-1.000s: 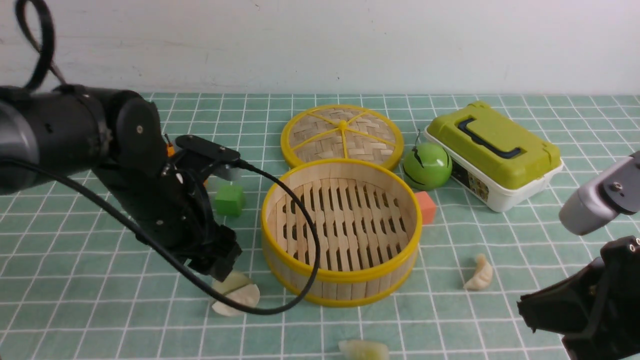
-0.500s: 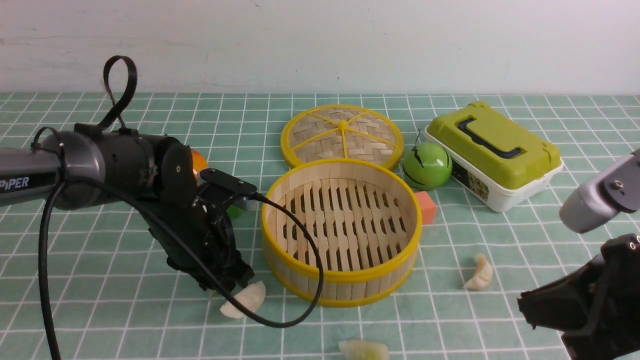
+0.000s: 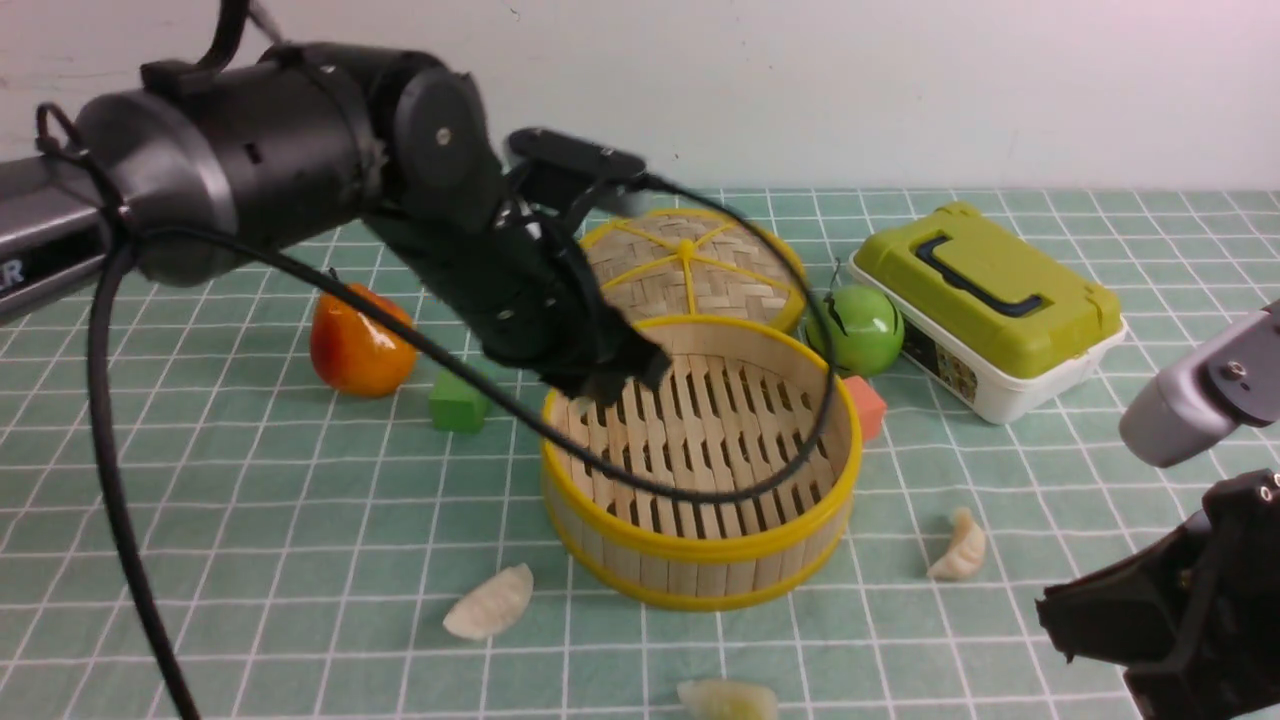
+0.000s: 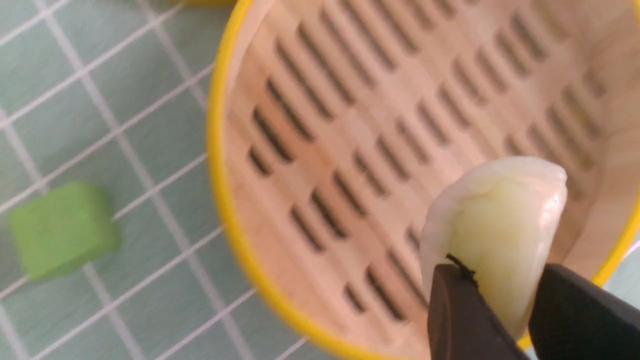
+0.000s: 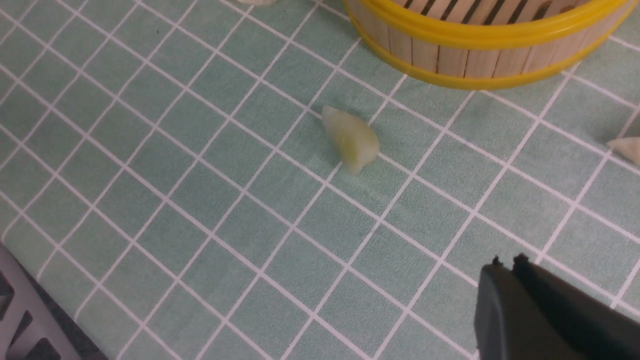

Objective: Put the dumplings into the steamer on the table with the blue tablecloth.
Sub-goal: 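Reach for and grasp a dumpling on the table with the left gripper, then place the dumpling into the bamboo steamer basket with the left gripper, then reach for and grasp a dumpling on the table with the left gripper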

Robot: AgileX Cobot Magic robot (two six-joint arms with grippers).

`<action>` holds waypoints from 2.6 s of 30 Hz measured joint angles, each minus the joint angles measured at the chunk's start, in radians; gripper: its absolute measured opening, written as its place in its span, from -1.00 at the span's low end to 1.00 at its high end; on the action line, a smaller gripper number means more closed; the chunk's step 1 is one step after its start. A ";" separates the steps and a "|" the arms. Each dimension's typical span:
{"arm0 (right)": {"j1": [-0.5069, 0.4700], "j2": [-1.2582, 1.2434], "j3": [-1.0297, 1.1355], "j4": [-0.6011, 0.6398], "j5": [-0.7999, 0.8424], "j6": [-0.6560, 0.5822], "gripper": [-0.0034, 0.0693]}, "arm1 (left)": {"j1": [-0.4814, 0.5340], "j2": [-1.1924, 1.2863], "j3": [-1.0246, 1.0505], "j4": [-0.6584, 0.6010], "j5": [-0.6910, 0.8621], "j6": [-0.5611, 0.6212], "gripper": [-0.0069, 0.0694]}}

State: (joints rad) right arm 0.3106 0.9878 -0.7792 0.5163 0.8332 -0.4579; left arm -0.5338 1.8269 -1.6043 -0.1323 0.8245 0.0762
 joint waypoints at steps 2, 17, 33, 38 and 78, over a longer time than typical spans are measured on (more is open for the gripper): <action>0.000 -0.005 0.000 0.000 0.018 0.012 -0.84 | -0.019 0.032 -0.051 -0.005 -0.010 -0.062 -0.35; 0.000 -0.302 0.000 -0.039 0.199 0.106 -0.79 | -0.040 0.502 -0.471 -0.001 -0.016 -0.242 -0.25; 0.000 -0.323 0.000 -0.072 0.092 0.112 -0.74 | -0.040 0.426 -0.481 0.078 0.204 -0.236 0.50; 0.000 -0.323 0.000 -0.072 0.083 0.111 -0.72 | -0.040 0.374 -0.482 0.089 0.293 -0.255 0.40; 0.000 -0.308 0.000 -0.074 -0.021 0.112 -0.60 | 0.089 -0.181 0.527 0.037 -0.129 -0.088 0.19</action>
State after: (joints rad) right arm 0.3106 0.6796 -0.7792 0.4420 0.8120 -0.3457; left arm -0.4446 1.6463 -1.0773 -0.0952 0.6953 -0.0114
